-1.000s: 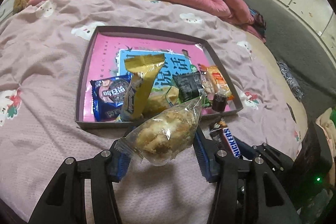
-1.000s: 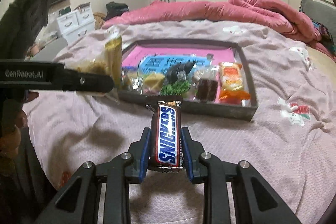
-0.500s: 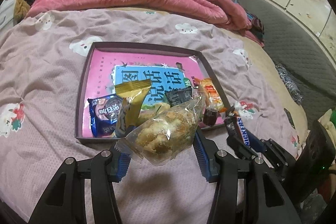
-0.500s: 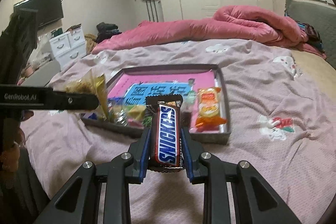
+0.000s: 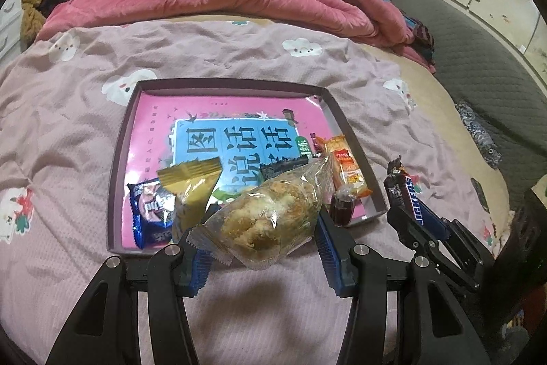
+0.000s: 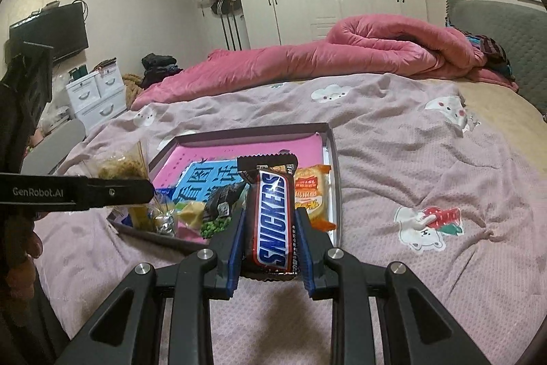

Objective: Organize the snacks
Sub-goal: 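Carry the pastry bag and Snickers bar over the tray with both grippers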

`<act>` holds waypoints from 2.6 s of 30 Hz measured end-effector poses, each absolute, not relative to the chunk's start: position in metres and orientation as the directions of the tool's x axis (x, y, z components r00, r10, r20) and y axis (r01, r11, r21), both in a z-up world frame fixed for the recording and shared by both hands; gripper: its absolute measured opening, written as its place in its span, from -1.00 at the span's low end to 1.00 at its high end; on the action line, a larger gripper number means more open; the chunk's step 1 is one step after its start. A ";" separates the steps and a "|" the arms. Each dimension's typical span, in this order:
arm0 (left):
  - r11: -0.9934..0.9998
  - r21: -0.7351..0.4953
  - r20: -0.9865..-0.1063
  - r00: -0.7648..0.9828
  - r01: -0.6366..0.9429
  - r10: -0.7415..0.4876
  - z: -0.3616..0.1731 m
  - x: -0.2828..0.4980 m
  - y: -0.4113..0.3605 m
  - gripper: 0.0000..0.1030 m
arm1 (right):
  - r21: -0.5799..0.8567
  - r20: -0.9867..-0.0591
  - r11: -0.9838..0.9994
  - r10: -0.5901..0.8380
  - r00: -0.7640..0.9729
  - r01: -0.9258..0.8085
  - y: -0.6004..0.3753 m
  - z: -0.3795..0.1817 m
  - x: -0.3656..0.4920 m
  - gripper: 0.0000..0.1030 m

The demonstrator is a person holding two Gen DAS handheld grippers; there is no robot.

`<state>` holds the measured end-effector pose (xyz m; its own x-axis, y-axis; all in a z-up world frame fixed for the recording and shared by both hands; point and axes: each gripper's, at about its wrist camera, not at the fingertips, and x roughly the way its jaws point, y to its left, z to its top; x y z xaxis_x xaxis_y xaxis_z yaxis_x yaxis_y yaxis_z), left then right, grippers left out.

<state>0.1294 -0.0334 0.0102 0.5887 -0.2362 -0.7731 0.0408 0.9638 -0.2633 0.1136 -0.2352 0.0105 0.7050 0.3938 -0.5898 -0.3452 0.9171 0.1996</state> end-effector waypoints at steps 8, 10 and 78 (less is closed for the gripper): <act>0.966 -0.256 -0.778 0.584 0.043 -0.232 0.007 0.143 -0.040 0.07 | 0.204 -0.583 0.920 0.388 0.714 -0.334 -0.238 0.010 0.127 -0.45; 0.967 -0.251 -0.780 0.582 0.045 -0.229 0.006 0.145 -0.042 0.07 | 0.208 -0.583 0.921 0.387 0.714 -0.329 -0.239 0.009 0.130 -0.45; 0.972 -0.234 -0.818 0.533 0.039 -0.218 -0.038 0.184 -0.054 0.02 | 0.192 -0.653 0.927 0.365 0.664 -0.321 -0.208 -0.037 0.178 -0.44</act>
<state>0.1836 -0.0543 -0.0378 0.5331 -0.2178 -0.8175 0.0386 0.9715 -0.2337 0.1776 -0.2079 -0.0367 0.6636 0.3647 -0.6532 -0.3208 0.9275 0.1920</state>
